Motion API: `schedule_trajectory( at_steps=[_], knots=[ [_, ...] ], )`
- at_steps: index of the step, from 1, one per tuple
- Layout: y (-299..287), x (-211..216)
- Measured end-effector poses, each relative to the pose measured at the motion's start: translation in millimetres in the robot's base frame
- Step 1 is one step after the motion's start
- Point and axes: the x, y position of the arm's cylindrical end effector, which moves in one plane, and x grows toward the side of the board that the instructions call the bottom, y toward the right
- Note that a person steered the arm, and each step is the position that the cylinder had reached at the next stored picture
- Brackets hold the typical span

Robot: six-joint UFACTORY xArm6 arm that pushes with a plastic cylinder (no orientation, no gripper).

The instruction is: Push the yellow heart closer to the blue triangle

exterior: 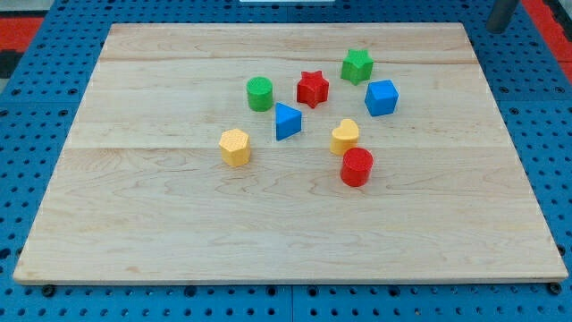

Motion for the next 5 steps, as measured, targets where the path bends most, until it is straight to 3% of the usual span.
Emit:
schedule_trajectory(
  at_steps=[1, 2, 4, 5],
  knots=[
    [0.0, 1.1],
    [-12.8, 54.7],
    [-77.0, 202.1],
    [-141.9, 232.3]
  ],
)
